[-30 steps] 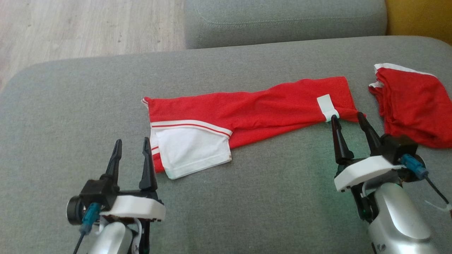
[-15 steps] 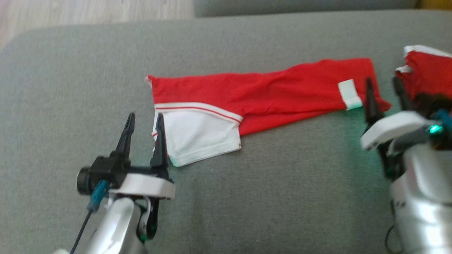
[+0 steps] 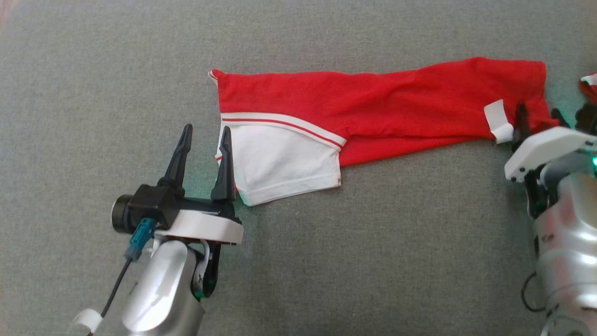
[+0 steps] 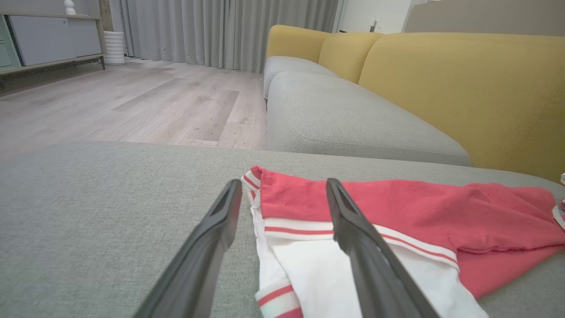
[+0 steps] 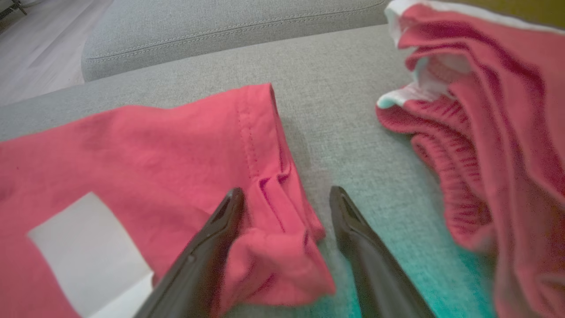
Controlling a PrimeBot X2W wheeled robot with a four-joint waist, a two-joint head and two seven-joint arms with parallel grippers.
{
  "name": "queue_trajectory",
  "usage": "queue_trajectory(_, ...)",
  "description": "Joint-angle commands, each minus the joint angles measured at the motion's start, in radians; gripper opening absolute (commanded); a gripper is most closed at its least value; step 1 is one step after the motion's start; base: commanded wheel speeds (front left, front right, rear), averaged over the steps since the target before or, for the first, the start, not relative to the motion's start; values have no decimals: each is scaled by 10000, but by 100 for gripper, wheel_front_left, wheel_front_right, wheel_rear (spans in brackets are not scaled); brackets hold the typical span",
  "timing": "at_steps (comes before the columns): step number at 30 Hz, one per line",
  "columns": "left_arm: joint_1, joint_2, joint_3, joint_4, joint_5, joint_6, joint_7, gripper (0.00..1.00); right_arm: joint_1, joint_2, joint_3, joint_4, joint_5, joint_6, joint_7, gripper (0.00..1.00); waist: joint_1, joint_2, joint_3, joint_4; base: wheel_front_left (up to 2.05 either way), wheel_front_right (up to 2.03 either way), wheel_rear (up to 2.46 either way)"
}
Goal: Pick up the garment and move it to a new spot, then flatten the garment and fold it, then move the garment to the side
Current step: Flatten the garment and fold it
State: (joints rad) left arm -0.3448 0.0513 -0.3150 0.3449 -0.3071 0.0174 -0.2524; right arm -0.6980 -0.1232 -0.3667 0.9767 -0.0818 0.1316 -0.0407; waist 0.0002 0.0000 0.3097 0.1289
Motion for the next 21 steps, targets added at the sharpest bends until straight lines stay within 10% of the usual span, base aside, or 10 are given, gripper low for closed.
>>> queue_trajectory(1,-360,44,410,-272,68,-42,-93,100,-372,34,177,25,-128,-9,63,91,-2,0,67,31,0,0,0)
queue_trajectory(3,-401,29,454,-275,84,-47,-93,100,-511,40,192,269,-186,-9,28,0,-2,0,117,28,0,0,0)
queue_trajectory(21,-102,-8,707,-475,138,-169,-93,100,-665,-1146,1280,217,752,-9,-1190,0,-2,0,-874,-829,0,0,0)
